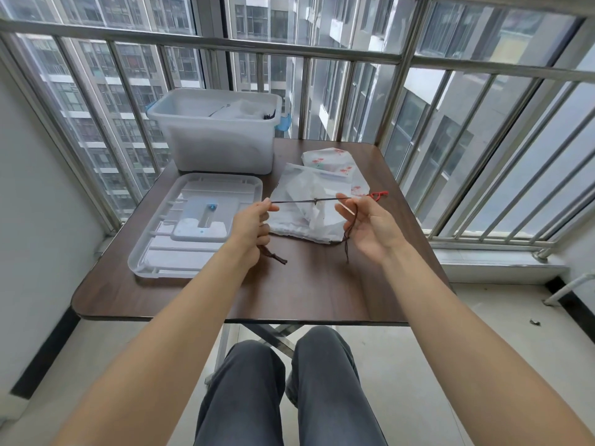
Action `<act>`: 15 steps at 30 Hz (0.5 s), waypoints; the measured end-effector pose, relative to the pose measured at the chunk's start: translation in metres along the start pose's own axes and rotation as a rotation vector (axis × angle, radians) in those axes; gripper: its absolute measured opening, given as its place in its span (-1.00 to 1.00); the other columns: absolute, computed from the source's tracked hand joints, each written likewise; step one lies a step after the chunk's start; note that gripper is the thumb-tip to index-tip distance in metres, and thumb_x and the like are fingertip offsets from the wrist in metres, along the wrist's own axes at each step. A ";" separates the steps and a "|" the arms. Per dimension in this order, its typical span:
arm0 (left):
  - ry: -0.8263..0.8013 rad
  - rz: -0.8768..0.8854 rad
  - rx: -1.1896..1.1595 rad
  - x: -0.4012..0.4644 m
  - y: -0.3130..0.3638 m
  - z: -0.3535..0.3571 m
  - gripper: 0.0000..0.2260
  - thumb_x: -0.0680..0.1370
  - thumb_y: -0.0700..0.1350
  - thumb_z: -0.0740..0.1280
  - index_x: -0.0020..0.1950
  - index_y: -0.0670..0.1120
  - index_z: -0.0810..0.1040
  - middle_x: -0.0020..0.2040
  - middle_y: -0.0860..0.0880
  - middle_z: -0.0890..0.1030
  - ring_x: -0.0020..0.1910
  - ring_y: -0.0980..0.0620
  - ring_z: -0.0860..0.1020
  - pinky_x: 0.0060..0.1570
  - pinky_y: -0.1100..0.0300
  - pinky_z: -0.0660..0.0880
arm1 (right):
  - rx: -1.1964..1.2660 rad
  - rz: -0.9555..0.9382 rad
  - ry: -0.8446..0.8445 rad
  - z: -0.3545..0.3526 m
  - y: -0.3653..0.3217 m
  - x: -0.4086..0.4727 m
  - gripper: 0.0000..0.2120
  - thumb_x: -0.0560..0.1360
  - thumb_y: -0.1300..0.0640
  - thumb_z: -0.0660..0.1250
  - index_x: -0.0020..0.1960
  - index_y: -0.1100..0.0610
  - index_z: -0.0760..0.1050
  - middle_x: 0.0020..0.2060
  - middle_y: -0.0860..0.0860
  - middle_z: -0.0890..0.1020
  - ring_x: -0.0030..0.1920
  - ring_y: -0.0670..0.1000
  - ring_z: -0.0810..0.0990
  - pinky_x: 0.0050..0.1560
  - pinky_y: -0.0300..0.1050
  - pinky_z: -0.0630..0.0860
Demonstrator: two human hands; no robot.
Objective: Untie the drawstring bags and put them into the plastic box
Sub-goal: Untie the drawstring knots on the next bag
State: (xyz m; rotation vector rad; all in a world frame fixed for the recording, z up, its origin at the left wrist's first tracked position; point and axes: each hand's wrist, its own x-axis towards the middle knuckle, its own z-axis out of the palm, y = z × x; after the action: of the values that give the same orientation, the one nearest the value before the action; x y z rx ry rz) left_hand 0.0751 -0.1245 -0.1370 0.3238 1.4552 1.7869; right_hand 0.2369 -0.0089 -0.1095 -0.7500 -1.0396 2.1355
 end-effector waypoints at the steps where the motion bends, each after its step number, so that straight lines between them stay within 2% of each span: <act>1: -0.022 -0.022 -0.025 -0.001 0.001 0.000 -0.80 0.60 -0.06 0.21 -0.19 -0.09 0.49 -0.31 0.05 0.26 -0.66 0.21 0.13 -0.70 0.40 0.04 | 0.050 0.009 -0.027 0.000 -0.001 0.000 -0.77 0.52 0.26 0.18 -0.28 0.16 0.51 -0.19 -0.05 0.69 -0.20 -0.13 0.64 -0.43 -0.34 0.42; 4: -0.101 -0.121 -0.152 -0.004 0.002 0.004 -0.82 0.58 -0.03 0.24 -0.18 -0.05 0.49 -0.25 0.08 0.42 -0.67 0.20 0.16 -0.70 0.41 0.05 | 0.261 0.027 -0.117 0.006 -0.001 0.000 -0.74 0.50 0.27 0.18 -0.29 0.21 0.57 -0.06 0.06 0.68 -0.05 -0.04 0.67 -0.39 -0.37 0.49; 6: -0.147 -0.183 -0.273 -0.005 0.003 0.005 -0.83 0.58 -0.03 0.23 -0.19 -0.04 0.48 -0.22 0.07 0.49 -0.67 0.20 0.19 -0.72 0.42 0.06 | 0.402 0.021 -0.172 0.011 -0.001 0.000 -0.77 0.50 0.28 0.18 -0.21 0.28 0.58 -0.06 0.13 0.68 -0.03 0.03 0.68 -0.35 -0.40 0.54; 8: -0.176 -0.220 -0.353 -0.004 0.003 0.007 -0.82 0.59 -0.06 0.21 -0.19 -0.05 0.47 -0.18 0.06 0.52 -0.66 0.20 0.20 -0.72 0.42 0.06 | 0.411 -0.004 -0.178 0.015 0.001 0.000 -0.79 0.55 0.24 0.16 -0.09 0.28 0.55 -0.10 0.10 0.69 -0.04 0.00 0.68 -0.35 -0.43 0.53; 11: -0.170 -0.235 -0.342 -0.005 0.004 0.009 -0.81 0.61 -0.09 0.17 -0.18 -0.06 0.46 -0.18 0.04 0.53 -0.67 0.20 0.20 -0.73 0.42 0.06 | 0.217 -0.050 -0.099 0.020 0.004 0.000 -0.84 0.55 0.13 0.24 -0.12 0.12 0.56 -0.23 -0.02 0.68 -0.14 -0.11 0.68 -0.46 -0.41 0.44; 15: -0.155 -0.206 -0.220 -0.007 0.006 0.009 -0.80 0.61 -0.10 0.17 -0.19 -0.08 0.45 -0.16 0.04 0.55 -0.67 0.21 0.22 -0.72 0.42 0.08 | -0.245 -0.139 0.067 0.024 0.006 -0.002 -0.81 0.47 0.02 0.36 -0.28 0.06 0.54 -0.50 -0.09 0.55 -0.44 -0.16 0.53 -0.49 -0.34 0.30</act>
State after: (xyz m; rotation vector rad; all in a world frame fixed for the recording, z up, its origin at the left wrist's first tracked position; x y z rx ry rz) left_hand 0.0833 -0.1232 -0.1270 0.1867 1.1298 1.6952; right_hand 0.2195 -0.0244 -0.1015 -0.8313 -1.2935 1.8746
